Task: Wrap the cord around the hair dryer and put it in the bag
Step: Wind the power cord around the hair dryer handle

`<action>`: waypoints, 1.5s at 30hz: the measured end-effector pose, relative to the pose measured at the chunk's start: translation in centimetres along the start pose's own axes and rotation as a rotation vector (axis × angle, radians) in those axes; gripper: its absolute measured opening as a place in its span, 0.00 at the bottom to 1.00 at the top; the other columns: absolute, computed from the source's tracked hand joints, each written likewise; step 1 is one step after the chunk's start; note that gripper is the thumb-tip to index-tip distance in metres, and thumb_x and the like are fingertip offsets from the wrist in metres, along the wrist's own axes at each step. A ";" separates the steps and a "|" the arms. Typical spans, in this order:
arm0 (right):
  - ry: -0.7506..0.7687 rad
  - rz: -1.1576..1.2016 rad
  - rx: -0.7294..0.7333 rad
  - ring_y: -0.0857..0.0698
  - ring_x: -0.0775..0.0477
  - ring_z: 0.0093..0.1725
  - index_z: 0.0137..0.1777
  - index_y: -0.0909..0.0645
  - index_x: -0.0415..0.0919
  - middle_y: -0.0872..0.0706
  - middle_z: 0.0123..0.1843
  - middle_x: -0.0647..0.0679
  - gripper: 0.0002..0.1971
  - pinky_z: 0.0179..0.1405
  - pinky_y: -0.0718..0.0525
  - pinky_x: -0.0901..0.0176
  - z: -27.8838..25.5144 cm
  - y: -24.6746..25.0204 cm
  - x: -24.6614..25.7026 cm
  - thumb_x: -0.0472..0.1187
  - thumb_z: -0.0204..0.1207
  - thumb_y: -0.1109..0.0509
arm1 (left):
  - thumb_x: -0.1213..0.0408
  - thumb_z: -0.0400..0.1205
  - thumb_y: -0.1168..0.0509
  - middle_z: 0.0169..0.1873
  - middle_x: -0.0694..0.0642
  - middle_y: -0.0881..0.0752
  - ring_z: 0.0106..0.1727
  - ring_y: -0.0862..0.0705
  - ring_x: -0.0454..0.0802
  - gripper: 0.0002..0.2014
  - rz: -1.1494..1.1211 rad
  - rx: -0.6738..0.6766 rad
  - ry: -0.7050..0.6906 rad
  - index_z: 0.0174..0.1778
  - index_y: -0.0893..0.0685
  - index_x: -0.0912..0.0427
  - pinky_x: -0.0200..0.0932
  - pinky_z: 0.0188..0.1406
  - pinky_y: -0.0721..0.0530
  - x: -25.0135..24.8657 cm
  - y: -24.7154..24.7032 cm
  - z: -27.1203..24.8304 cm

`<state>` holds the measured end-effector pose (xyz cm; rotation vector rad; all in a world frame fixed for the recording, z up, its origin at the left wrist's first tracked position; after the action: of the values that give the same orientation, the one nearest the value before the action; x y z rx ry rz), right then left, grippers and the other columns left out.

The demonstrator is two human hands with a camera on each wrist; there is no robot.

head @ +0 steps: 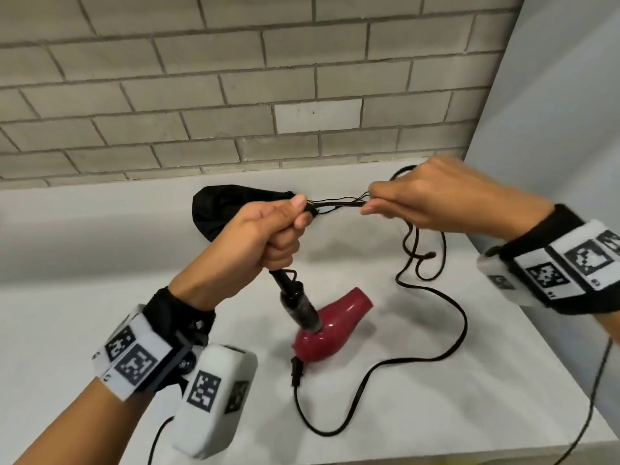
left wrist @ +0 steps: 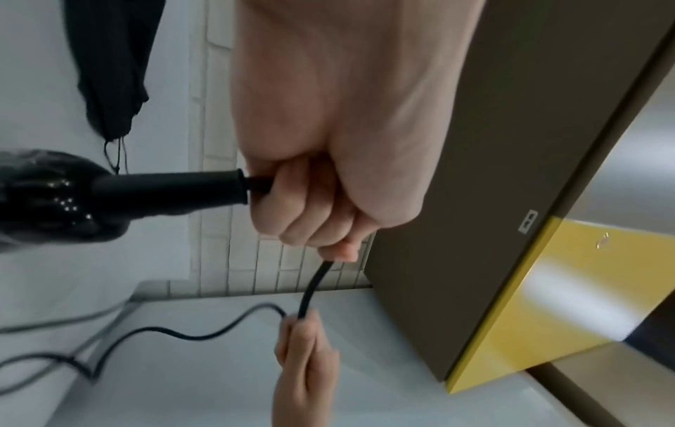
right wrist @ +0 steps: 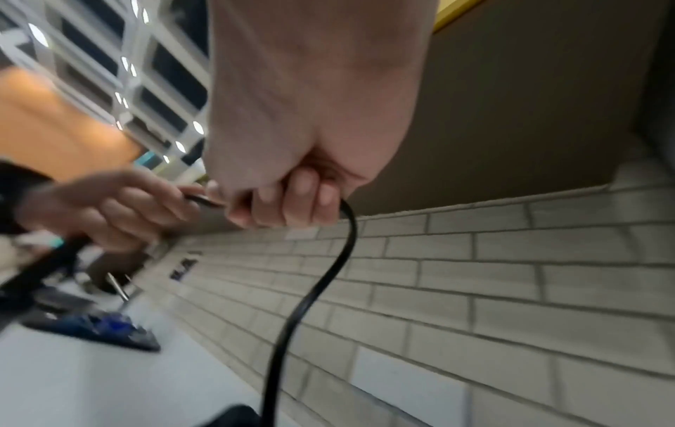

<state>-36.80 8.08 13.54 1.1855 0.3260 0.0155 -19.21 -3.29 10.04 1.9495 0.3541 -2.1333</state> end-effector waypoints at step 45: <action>-0.511 1.315 0.095 0.33 0.59 0.25 0.37 0.19 0.49 0.29 0.25 0.59 0.20 0.26 0.31 0.74 -11.6 -2.5 -0.8 0.65 0.75 0.39 | 0.46 0.74 0.32 0.20 0.45 0.44 0.16 0.50 0.40 0.15 -0.306 -0.051 -0.036 0.27 0.24 0.50 0.26 0.11 0.47 0.7 5.8 -2.0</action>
<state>-40.98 17.50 7.56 1.2662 -0.9425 0.8294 -15.45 -8.14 9.06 1.9293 0.7343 -2.3103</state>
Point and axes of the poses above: each hand's wrist, its own z-axis towards the middle knuckle, its own y-axis out of the back of the hand, x = y × z, the point moved 3 cm from there along z, towards the middle knuckle
